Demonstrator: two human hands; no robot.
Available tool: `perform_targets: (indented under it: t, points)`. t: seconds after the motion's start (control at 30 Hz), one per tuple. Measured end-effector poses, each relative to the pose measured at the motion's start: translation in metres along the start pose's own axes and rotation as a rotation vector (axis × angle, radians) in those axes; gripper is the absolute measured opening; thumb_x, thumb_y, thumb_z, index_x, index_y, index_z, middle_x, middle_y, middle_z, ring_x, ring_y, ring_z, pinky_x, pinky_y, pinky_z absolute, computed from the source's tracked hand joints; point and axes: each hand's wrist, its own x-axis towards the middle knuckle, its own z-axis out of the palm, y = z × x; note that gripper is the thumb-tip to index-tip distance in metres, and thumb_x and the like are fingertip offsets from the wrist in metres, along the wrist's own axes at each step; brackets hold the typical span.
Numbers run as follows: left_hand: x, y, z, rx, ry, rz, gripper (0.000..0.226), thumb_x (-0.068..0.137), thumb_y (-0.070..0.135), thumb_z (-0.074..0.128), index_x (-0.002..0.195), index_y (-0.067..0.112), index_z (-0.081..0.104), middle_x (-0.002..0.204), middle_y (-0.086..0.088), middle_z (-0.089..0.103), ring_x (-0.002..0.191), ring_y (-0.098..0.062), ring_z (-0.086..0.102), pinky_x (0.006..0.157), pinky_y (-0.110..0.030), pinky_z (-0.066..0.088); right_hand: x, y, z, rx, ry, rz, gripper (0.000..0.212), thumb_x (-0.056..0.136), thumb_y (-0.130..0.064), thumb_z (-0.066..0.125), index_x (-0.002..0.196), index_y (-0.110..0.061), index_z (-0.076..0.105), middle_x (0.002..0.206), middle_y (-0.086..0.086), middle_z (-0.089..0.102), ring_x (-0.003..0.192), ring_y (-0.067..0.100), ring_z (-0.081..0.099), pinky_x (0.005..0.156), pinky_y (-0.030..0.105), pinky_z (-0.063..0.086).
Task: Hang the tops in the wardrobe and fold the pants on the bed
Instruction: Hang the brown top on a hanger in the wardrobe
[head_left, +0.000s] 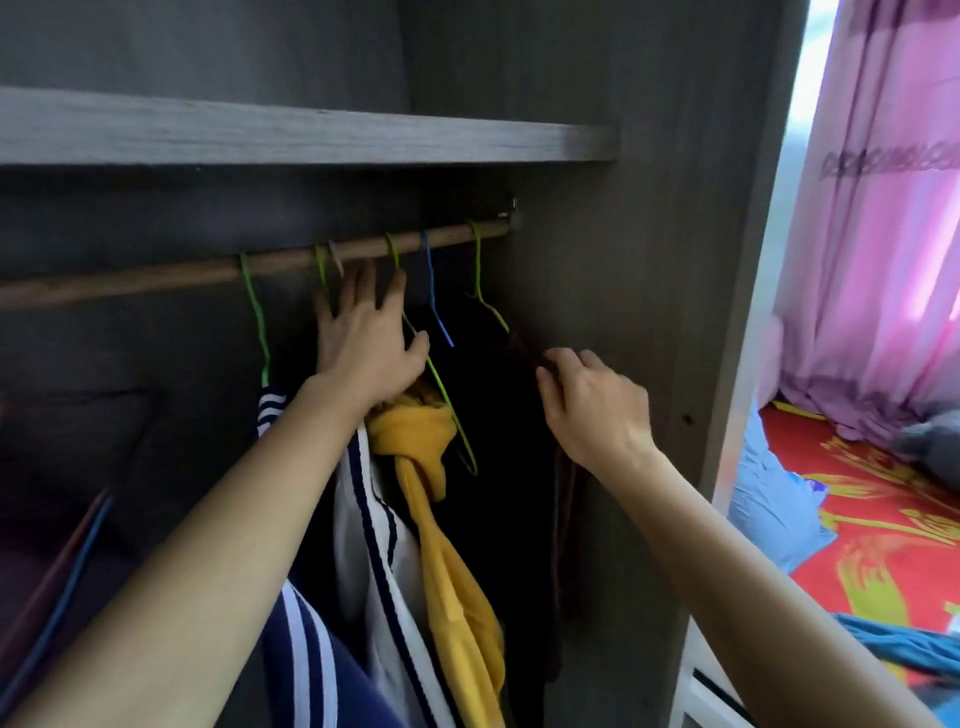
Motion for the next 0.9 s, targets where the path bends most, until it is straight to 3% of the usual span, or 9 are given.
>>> perform_targets:
  t: [0.17,0.27,0.37,0.47,0.6,0.7,0.9]
  points:
    - [-0.076,0.048,0.004,-0.223,0.084,0.073,0.064,0.098,0.052,0.034,0.154,0.022,0.027,0.164,-0.014,0.014,0.151,-0.031,0.004,0.120,-0.057,0.007,-0.065,0.014,-0.025,0.067,0.210,-0.003,0.025,0.101,-0.035,0.053,0.118,-0.025,0.067,0.103,-0.003,0.064,0.085,0.021,0.067,0.053,0.028,0.043]
    - [-0.130,0.081,0.016,-0.383,0.203,0.111,0.058,0.100,0.047,0.036,0.151,0.020,0.036,0.162,-0.013,0.023,0.151,-0.029,0.013,0.119,-0.056,0.015,-0.120,0.035,-0.026,0.053,0.208,0.011,0.027,0.100,-0.032,0.053,0.122,-0.022,0.064,0.113,0.000,0.059,0.098,0.021,0.061,0.061,0.027,0.040]
    - [-0.189,0.116,0.042,-0.524,0.262,0.153,0.053,0.102,0.041,0.041,0.149,0.017,0.041,0.161,-0.013,0.026,0.150,-0.027,0.018,0.118,-0.053,0.021,-0.193,0.066,-0.026,-0.001,0.120,0.092,0.036,0.099,-0.030,0.056,0.132,-0.017,0.060,0.127,0.007,0.056,0.110,0.027,0.057,0.079,0.039,0.049]
    - [-0.240,0.162,0.065,-0.661,0.182,0.210,0.054,0.101,0.039,0.043,0.149,0.014,0.041,0.161,-0.015,0.024,0.151,-0.029,0.017,0.117,-0.055,0.022,-0.267,0.097,-0.036,-0.088,-0.029,0.276,0.051,0.096,-0.032,0.061,0.144,-0.016,0.050,0.144,0.013,0.047,0.127,0.033,0.050,0.099,0.048,0.046]
    - [-0.282,0.231,0.073,-0.665,-0.038,0.339,0.064,0.099,0.044,0.042,0.156,0.018,0.027,0.164,-0.018,0.008,0.152,-0.032,0.004,0.119,-0.057,0.013,-0.334,0.143,-0.069,-0.194,-0.181,0.470,0.070,0.093,-0.037,0.063,0.154,-0.016,0.036,0.159,0.017,0.030,0.138,0.039,0.040,0.107,0.051,0.039]
    - [-0.295,0.282,0.070,-0.698,-0.128,0.449,0.070,0.098,0.044,0.042,0.159,0.022,0.014,0.165,-0.015,-0.007,0.152,-0.031,-0.008,0.119,-0.060,0.006,-0.363,0.183,-0.104,-0.245,-0.189,0.546,0.076,0.093,-0.040,0.063,0.156,-0.014,0.030,0.161,0.020,0.022,0.142,0.041,0.034,0.112,0.054,0.035]
    - [-0.317,0.406,0.049,-0.741,-0.140,0.566,0.069,0.099,0.050,0.036,0.159,0.023,0.015,0.165,-0.014,-0.006,0.152,-0.033,-0.005,0.118,-0.059,0.005,-0.418,0.268,-0.190,-0.275,-0.100,0.668,0.078,0.096,-0.046,0.058,0.160,-0.020,0.020,0.167,0.015,0.008,0.151,0.036,0.017,0.120,0.052,0.021]
